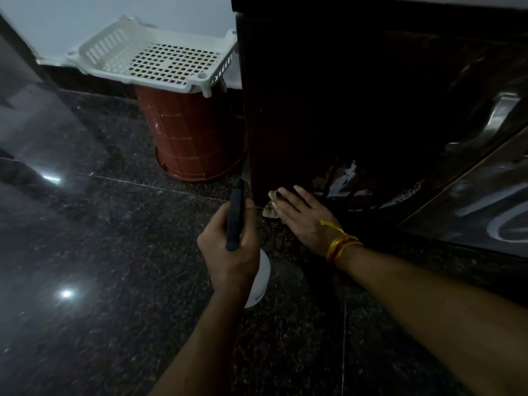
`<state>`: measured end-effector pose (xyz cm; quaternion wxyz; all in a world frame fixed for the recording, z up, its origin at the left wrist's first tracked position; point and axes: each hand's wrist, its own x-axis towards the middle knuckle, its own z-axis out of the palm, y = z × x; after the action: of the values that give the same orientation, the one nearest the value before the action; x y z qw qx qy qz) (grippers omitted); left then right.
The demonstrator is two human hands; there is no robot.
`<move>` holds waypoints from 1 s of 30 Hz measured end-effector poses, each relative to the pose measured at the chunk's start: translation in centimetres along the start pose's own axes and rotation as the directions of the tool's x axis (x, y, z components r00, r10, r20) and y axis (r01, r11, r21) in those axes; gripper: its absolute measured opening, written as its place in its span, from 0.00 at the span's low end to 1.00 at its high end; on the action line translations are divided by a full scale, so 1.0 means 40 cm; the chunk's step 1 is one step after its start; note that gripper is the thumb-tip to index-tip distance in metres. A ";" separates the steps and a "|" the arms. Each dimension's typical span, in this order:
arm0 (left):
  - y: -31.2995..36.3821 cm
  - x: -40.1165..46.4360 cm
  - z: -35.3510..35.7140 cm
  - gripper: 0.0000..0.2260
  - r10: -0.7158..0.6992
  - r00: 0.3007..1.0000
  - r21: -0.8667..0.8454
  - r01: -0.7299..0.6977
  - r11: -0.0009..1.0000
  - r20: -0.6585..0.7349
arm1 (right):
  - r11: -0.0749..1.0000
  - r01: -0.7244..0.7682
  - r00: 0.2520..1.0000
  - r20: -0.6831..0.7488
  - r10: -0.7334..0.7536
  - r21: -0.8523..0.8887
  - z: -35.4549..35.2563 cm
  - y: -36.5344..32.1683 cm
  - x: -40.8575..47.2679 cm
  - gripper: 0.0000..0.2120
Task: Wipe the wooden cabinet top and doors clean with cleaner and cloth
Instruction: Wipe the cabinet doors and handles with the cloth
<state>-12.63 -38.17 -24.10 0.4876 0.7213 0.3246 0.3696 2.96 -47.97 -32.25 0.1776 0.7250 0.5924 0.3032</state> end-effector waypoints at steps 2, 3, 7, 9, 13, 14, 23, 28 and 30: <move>-0.004 0.003 -0.005 0.16 -0.003 1.000 0.010 0.003 1.000 -0.009 | 1.000 0.015 1.000 -0.013 -0.015 0.012 0.000 0.007 0.000 0.25; -0.008 0.004 -0.008 0.16 -0.001 1.000 0.013 0.002 1.000 -0.012 | 1.000 0.020 1.000 -0.014 -0.020 0.010 0.002 0.014 -0.007 0.24; -0.025 0.010 -0.020 0.16 -0.016 1.000 0.004 0.016 1.000 -0.011 | 1.000 0.012 1.000 0.024 -0.011 -0.018 0.022 0.026 -0.056 0.24; -0.025 0.015 -0.024 0.17 -0.031 0.999 -0.008 0.031 0.999 -0.018 | 0.999 0.018 1.000 0.024 -0.017 -0.030 0.026 0.019 -0.051 0.24; -0.021 0.016 -0.026 0.15 -0.025 1.000 0.002 0.025 1.000 -0.012 | 1.000 0.018 0.999 0.028 -0.017 -0.024 0.023 -0.028 0.020 0.23; -0.020 0.013 -0.025 0.15 -0.020 1.000 0.001 0.020 1.000 -0.006 | 0.998 0.042 0.997 0.070 -0.038 -0.046 0.025 -0.044 0.036 0.25; 0.011 0.010 -0.012 0.16 0.002 1.000 -0.032 -0.003 0.999 -0.004 | 0.998 0.049 0.998 0.036 -0.048 -0.037 0.018 0.032 -0.065 0.22; 0.031 0.000 0.013 0.15 0.009 1.000 -0.053 -0.008 0.999 0.006 | 0.996 -0.039 0.997 -0.077 0.032 -0.085 -0.061 0.110 -0.034 0.23; 0.042 -0.006 0.021 0.13 0.006 1.000 -0.062 -0.004 0.998 0.020 | 0.993 -0.063 0.988 -0.145 0.048 -0.098 -0.089 0.131 -0.022 0.20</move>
<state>-11.86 -39.27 -22.79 0.5122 0.7103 0.3061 0.3733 4.47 -50.42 -26.55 0.1633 0.7075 0.5669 0.3891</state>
